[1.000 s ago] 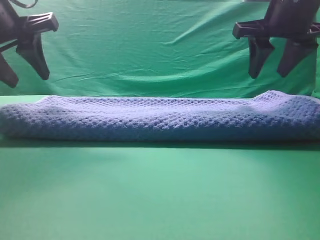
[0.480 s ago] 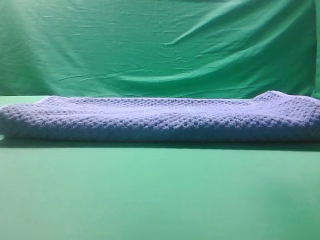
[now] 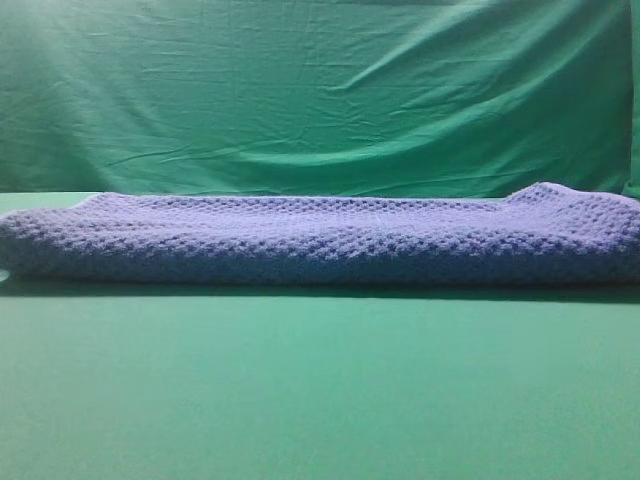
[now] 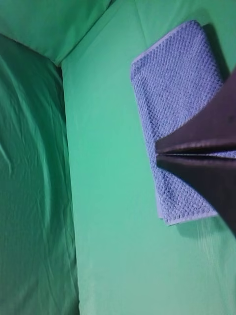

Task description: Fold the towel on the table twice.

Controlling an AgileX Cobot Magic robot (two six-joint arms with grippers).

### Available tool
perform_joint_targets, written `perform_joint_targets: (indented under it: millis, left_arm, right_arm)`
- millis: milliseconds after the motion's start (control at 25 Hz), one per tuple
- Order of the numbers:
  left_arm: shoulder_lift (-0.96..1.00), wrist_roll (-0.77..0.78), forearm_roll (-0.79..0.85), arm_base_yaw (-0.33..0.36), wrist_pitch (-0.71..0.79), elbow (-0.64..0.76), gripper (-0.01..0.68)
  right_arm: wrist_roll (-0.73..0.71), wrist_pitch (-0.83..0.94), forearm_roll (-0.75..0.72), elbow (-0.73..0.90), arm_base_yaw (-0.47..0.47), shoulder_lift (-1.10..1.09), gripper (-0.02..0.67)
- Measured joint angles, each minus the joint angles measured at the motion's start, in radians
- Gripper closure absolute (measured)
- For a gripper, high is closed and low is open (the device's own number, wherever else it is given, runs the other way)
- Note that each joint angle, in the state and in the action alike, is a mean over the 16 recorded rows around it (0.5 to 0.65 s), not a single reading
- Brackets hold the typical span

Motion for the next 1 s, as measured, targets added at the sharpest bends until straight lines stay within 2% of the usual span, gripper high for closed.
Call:
perform_joint_targets:
  millis: [280, 600, 1000]
  left_arm:
    - [-0.288, 0.017, 0.026, 0.000, 0.102, 0.058, 0.673]
    - [-0.596, 0.015, 0.036, 0.000, 0.158, 0.188, 0.673]
    - [-0.785, -0.006, 0.040, 0.000, 0.197, 0.323, 0.673]
  right_arm:
    - [-0.124, 0.034, 0.132, 0.116, 0.000, -0.222, 0.649]
    - [-0.205, 0.037, 0.222, 0.280, 0.000, -0.499, 0.649]
    - [-0.235, 0.032, 0.239, 0.404, 0.000, -0.798, 0.649]
